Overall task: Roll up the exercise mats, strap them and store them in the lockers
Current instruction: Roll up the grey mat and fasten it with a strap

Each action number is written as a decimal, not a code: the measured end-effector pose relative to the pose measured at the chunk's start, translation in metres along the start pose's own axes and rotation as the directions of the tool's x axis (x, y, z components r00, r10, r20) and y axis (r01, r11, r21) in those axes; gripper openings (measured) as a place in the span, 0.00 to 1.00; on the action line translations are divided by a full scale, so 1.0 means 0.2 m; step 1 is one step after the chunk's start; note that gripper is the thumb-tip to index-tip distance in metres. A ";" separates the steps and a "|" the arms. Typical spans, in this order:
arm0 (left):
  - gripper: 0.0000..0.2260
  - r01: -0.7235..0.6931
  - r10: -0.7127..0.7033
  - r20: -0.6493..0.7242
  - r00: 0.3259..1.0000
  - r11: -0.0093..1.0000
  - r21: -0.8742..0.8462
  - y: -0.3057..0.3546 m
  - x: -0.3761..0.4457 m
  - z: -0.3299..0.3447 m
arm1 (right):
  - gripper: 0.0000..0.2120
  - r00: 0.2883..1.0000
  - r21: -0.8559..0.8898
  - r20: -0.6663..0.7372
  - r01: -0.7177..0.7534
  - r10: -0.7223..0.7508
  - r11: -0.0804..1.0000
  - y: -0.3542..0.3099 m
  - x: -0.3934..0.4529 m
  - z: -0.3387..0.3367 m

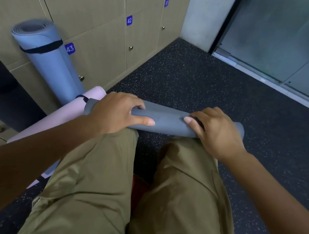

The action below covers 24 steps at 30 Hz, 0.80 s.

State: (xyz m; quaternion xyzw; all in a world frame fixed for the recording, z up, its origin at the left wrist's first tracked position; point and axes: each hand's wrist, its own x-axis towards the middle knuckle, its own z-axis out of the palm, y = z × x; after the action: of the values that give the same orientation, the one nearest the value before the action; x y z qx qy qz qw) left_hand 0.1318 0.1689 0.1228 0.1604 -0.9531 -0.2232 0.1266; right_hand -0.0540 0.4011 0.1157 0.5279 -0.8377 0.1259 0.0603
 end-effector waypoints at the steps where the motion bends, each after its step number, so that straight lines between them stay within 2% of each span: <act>1: 0.22 0.020 -0.019 0.030 0.999 1.000 -0.013 0.00 0.02 -0.02 | 0.32 0.999 -0.042 -0.033 -0.003 0.002 0.999 -0.01 -0.01 0.01; 4: 0.16 0.080 -0.070 0.164 0.984 0.995 -0.052 -0.01 0.09 -0.05 | 0.36 0.998 -0.127 -0.055 -0.049 0.042 0.991 -0.02 -0.01 0.04; 7: 0.17 0.123 -0.092 0.281 0.955 0.988 -0.094 -0.02 0.16 -0.06 | 0.44 1.000 -0.159 -0.013 0.008 -0.010 0.987 0.02 0.02 0.07; 9: 0.19 0.150 -0.114 0.302 0.946 0.984 -0.098 -0.03 0.19 -0.07 | 0.46 0.999 -0.109 -0.012 0.030 -0.031 0.994 0.05 0.04 0.06; 12: 0.15 0.142 -0.109 0.254 0.961 0.983 -0.117 -0.02 0.17 -0.06 | 0.47 0.998 -0.017 0.050 -0.023 0.023 1.000 0.04 0.10 0.04; 15: 0.10 0.040 -0.033 0.053 0.998 0.991 -0.125 0.01 0.13 -0.04 | 0.44 0.982 0.044 0.171 -0.089 0.080 0.995 0.06 0.15 0.02; 17: 0.13 -0.029 0.028 -0.081 0.996 0.999 -0.018 0.02 0.10 0.01 | 0.42 0.963 0.095 0.252 -0.118 0.090 0.988 0.07 0.19 0.01; 18: 0.17 -0.063 0.069 -0.129 0.989 0.997 0.052 0.02 0.09 0.04 | 0.42 0.949 0.122 0.302 -0.134 0.092 0.983 0.08 0.21 0.00; 21: 0.30 -0.160 0.205 -0.133 0.970 0.944 0.287 -0.04 0.06 0.13 | 0.44 0.900 0.182 0.428 -0.171 0.079 0.968 0.11 0.27 -0.01; 24: 0.37 -0.209 0.288 -0.104 0.952 0.859 0.467 -0.07 0.07 0.18 | 0.48 0.864 0.191 0.502 -0.167 0.050 0.967 0.12 0.31 -0.01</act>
State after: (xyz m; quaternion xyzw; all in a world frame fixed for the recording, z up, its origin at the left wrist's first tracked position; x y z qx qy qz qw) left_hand 0.1115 0.1659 0.0876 0.0792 -0.9770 0.0366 0.1948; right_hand -0.1037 0.3573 0.1286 0.4977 -0.8337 0.0856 -0.2235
